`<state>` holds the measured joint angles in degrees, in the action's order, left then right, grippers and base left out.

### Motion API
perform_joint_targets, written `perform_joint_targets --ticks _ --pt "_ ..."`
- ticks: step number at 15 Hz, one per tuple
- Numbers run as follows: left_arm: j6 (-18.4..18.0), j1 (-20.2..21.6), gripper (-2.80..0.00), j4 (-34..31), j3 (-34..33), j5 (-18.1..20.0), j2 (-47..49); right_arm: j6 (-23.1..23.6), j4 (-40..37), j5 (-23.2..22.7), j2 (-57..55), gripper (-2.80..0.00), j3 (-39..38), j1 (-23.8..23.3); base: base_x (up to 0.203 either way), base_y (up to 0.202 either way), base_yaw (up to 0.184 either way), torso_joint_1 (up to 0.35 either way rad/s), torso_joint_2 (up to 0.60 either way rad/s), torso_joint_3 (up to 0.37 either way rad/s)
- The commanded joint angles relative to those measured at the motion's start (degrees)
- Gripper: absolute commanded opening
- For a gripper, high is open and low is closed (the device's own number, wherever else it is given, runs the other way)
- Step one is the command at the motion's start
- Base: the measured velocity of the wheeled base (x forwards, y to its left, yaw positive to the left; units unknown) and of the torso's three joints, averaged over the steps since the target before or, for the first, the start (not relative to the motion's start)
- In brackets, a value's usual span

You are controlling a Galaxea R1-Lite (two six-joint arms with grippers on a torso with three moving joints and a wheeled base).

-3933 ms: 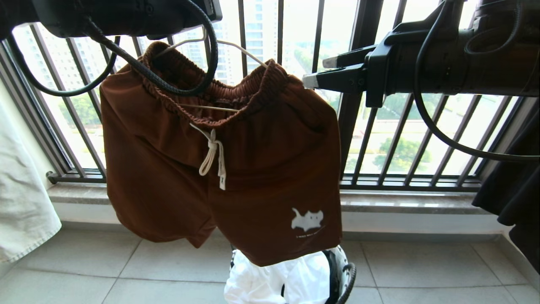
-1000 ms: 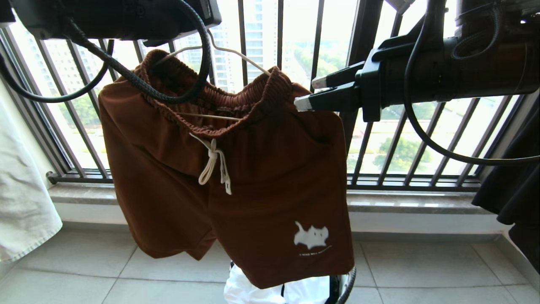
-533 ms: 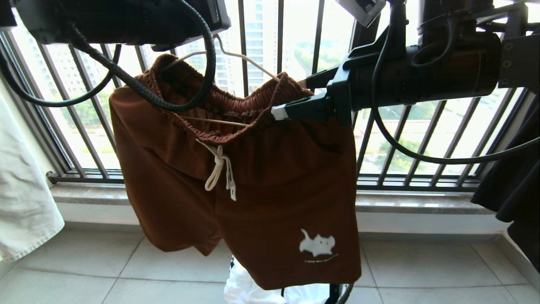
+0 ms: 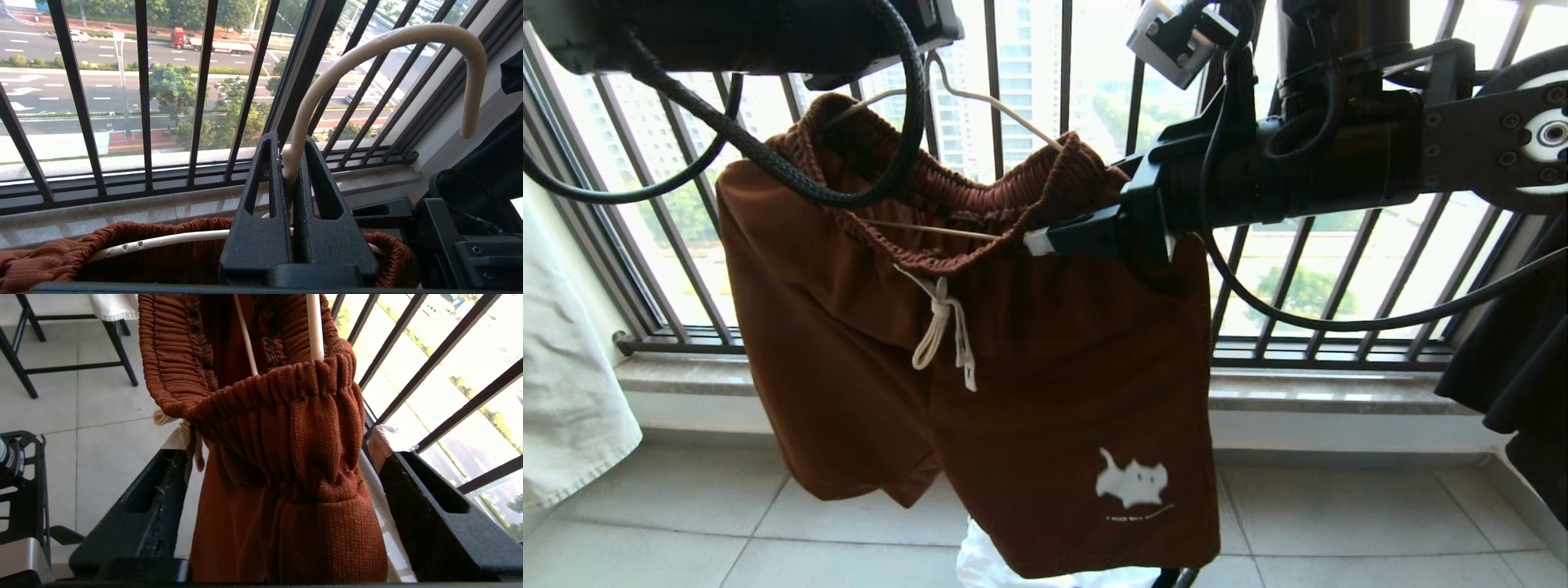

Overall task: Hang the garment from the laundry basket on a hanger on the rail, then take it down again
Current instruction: Hang the clothes rack on the clothesline

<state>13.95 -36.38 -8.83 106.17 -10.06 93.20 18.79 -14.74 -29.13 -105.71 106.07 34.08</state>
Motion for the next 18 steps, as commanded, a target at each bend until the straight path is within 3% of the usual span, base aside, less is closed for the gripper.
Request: perform_joint_targets --ticks 1,14,15,18 --pt "0.1 0.0 -2.8 -0.1 -0.2 -0.1 -0.4 0.1 -0.1 -0.2 -0.3 -2.8 0.2 0.3 0.0 0.0 0.0 0.0 0.0 0.0" --pt "0.0 0.1 -2.8 0.2 -2.0 1.4 -0.6 0.0 -0.2 -0.1 0.5 -2.8 -0.2 1.2 0.0 0.0 0.0 0.0 0.0 0.0" --pt "0.0 0.1 0.0 0.0 -1.9 1.6 -0.6 0.0 -0.2 -0.1 0.5 -2.8 -0.1 1.2 0.0 0.0 0.0 0.0 0.0 0.0" --pt "-0.2 0.1 0.0 0.0 -2.0 1.6 -0.6 0.0 -0.2 -0.1 0.8 -2.8 -0.2 1.2 0.0 0.0 0.0 0.0 0.0 0.0"
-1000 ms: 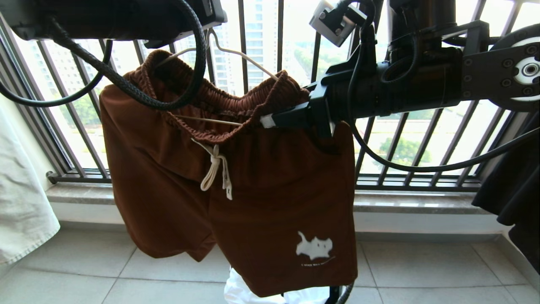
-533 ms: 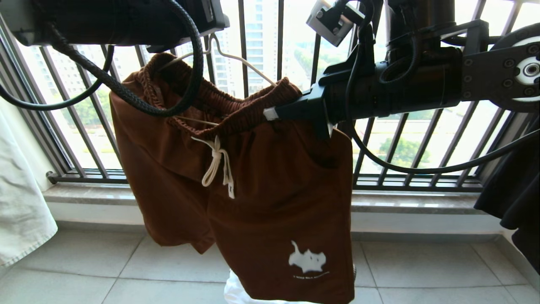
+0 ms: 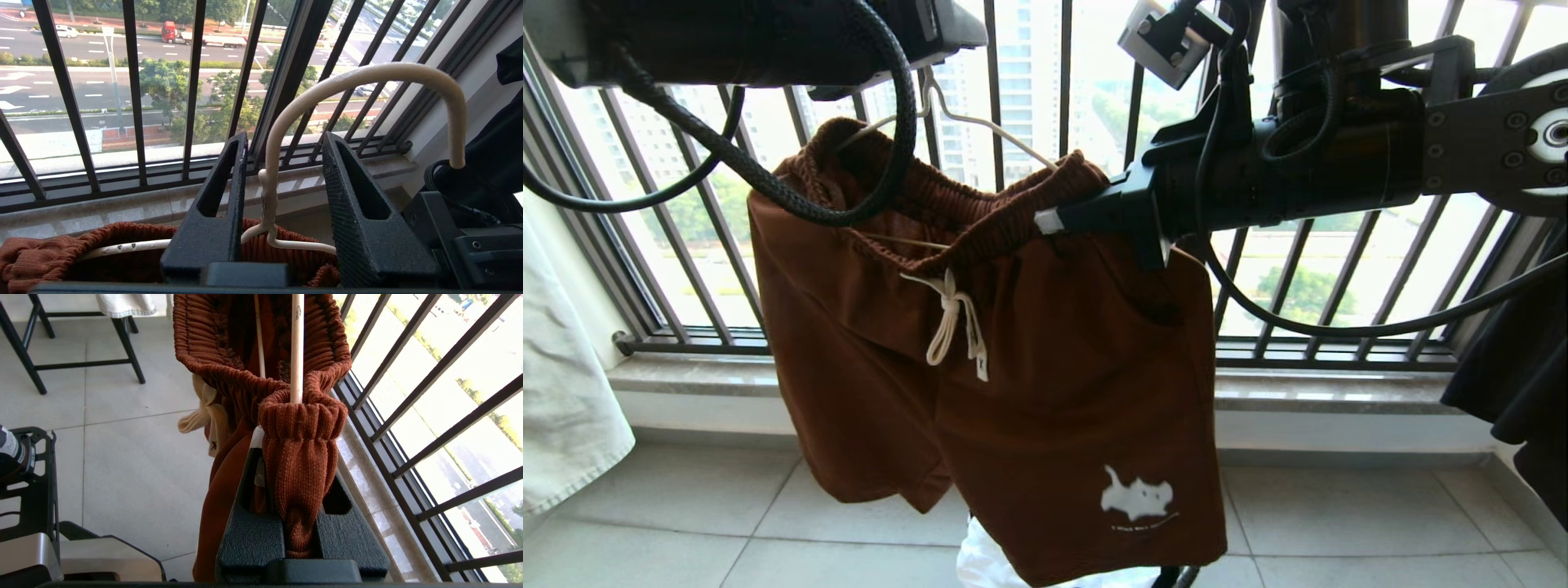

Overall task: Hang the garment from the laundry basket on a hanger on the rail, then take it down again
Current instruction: Hang the clothes rack on the clothesline

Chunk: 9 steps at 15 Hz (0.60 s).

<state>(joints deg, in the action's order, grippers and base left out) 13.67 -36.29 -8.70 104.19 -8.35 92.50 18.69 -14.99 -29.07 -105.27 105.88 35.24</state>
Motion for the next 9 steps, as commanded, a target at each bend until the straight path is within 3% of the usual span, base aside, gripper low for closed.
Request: perform_joint_targets --ticks 1,5,9 --pt "0.0 0.0 0.0 -0.2 -0.1 -0.1 0.0 0.1 0.1 -0.2 0.4 -2.8 -0.1 0.0 0.0 0.0 0.0 0.0 0.0 0.0" --pt "0.0 0.0 0.0 -0.3 -2.6 -0.1 -1.4 -0.1 0.1 -0.2 0.3 -2.8 0.0 -0.1 0.0 0.0 0.0 0.0 0.0 0.0" --pt "-0.5 0.0 0.0 -0.3 -8.9 -0.1 -9.2 -0.1 0.1 -0.1 -0.5 -2.8 0.2 -1.1 0.0 0.0 0.0 0.0 0.0 0.0"
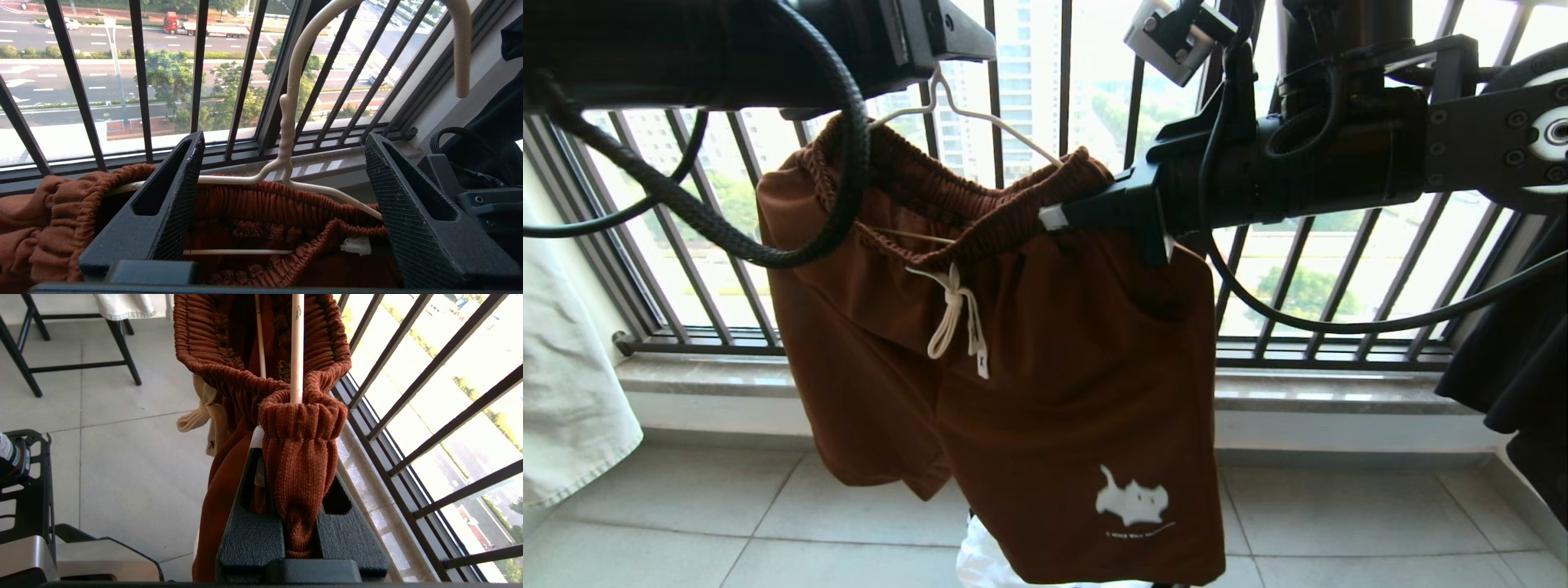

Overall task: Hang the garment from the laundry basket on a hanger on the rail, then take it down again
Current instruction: Hang the clothes rack on the clothesline

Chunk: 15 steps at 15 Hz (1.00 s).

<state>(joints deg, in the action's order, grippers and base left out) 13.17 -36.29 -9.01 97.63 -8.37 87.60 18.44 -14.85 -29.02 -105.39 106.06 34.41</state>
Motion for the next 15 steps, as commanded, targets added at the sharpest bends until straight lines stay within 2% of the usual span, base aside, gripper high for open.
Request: perform_joint_targets --ticks 1,5,6,7,9,11,12,13,15 --pt "-0.1 0.0 0.0 -0.1 -4.3 -0.1 -7.1 0.1 -0.2 -0.2 -0.3 -2.8 -0.1 -0.3 0.0 0.0 0.0 0.0 0.0 0.0" --pt "-1.3 2.1 0.0 -5.3 -8.5 -0.1 -16.5 0.0 -0.2 -0.2 -0.4 -2.8 -0.1 -0.9 0.0 0.0 0.0 0.0 0.0 0.0" --pt "-1.4 2.5 -2.8 -5.9 -9.3 0.0 -18.1 -0.2 -0.2 -0.2 -0.4 -2.8 -0.2 -1.3 0.0 0.0 0.0 0.0 0.0 0.0" --pt "-1.4 2.6 -2.8 -6.9 -10.1 0.5 -19.0 -0.4 -0.4 -0.2 -0.3 -2.8 -0.3 -1.4 0.0 0.0 0.0 0.0 0.0 0.0" --pt "-2.2 3.9 -2.8 -14.8 -9.1 4.2 -19.5 -2.0 -0.5 -0.2 0.4 -2.8 -0.5 -1.5 0.0 0.0 0.0 0.0 0.0 0.0" --pt "-5.5 10.4 -2.8 -21.8 -5.7 15.3 -19.3 -2.0 -0.6 -1.0 0.9 -2.8 -0.8 -2.6 0.0 0.0 0.0 0.0 0.0 0.0" --pt "-7.8 15.9 -2.8 -23.5 -4.3 20.9 -18.3 -2.0 -0.8 -1.7 1.0 -2.8 -0.9 -3.1 0.0 0.0 0.0 0.0 0.0 0.0" --pt "-10.4 21.5 -2.8 -24.5 -2.7 26.4 -16.6 -2.0 -1.4 -3.6 1.3 -2.8 -1.2 -3.8 0.0 0.0 0.0 0.0 0.0 0.0" --pt "-17.2 30.1 -2.8 -25.9 0.3 36.7 -11.4 -1.2 -4.8 -8.2 1.7 -2.8 -0.9 -5.8 0.0 0.0 0.0 0.0 0.0 0.0"
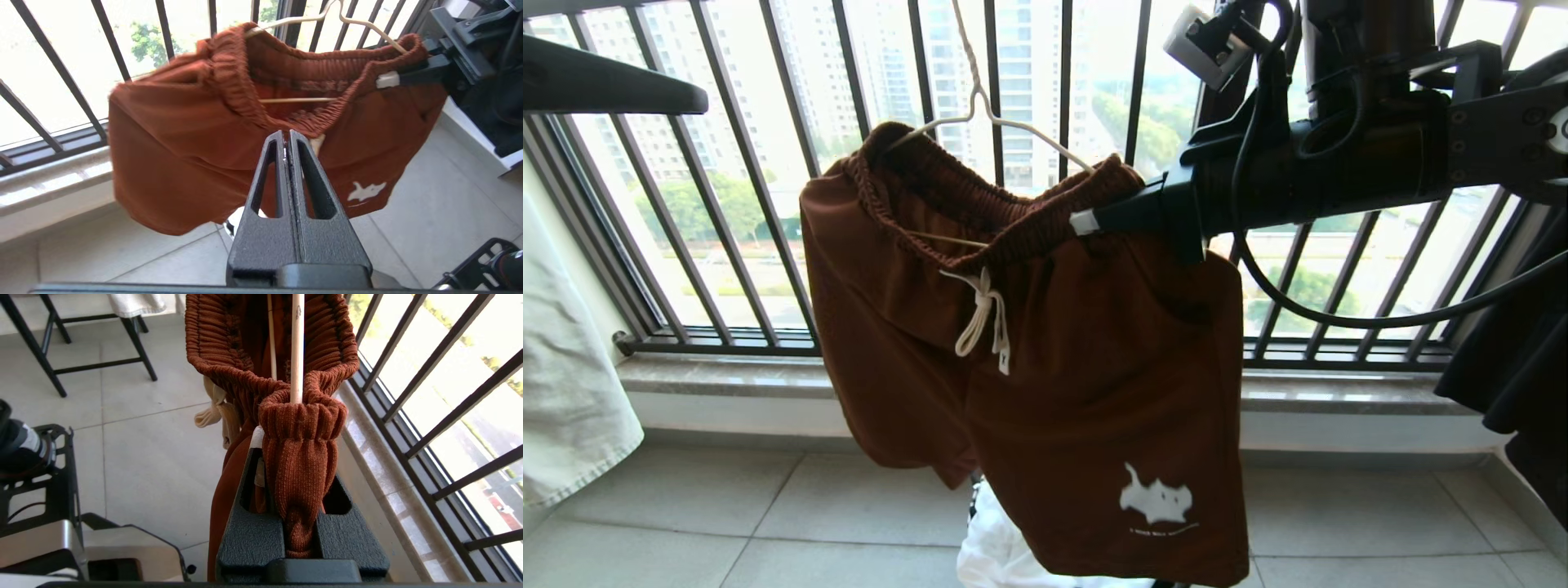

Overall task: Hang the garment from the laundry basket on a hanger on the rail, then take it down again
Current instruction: Hang the clothes rack on the clothesline

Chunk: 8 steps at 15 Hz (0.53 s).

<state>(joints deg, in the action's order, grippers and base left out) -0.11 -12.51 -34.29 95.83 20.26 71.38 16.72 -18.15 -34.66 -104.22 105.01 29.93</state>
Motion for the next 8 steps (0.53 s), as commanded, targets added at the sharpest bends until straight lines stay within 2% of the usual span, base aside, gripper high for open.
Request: perform_joint_targets --ticks 1,2,3,5,7,8 --pt "-8.1 9.2 -2.8 -1.0 3.1 13.6 7.1 1.6 -2.4 -4.8 0.6 -2.8 0.3 -2.6 0.0 0.0 0.0 0.0 0.0 0.0" --pt "-11.0 10.6 -2.8 -1.2 3.7 18.1 8.6 2.9 -3.1 -6.5 0.6 -2.8 0.4 -3.7 0.0 0.0 0.0 0.0 0.0 0.0" --pt "-12.8 11.1 -2.8 -1.4 3.9 20.9 9.4 3.8 -3.7 -7.9 0.5 -2.8 0.5 -4.5 0.0 0.0 0.0 0.0 0.0 0.0" --pt "-16.6 11.0 -2.8 -4.2 3.8 21.4 9.9 4.9 -4.9 -12.1 0.5 -2.8 0.9 -5.9 0.0 0.0 0.0 0.0 0.0 0.0" --pt "-24.5 11.1 -2.8 -10.3 3.5 22.8 10.1 5.5 -6.1 -16.4 1.2 -2.8 1.0 -6.9 0.0 0.0 0.0 0.0 0.0 0.0" --pt "-26.6 11.1 -2.8 -12.2 3.7 24.3 10.3 5.5 -6.2 -17.6 1.2 -2.8 0.9 -7.1 0.0 0.0 0.0 0.0 0.0 0.0"
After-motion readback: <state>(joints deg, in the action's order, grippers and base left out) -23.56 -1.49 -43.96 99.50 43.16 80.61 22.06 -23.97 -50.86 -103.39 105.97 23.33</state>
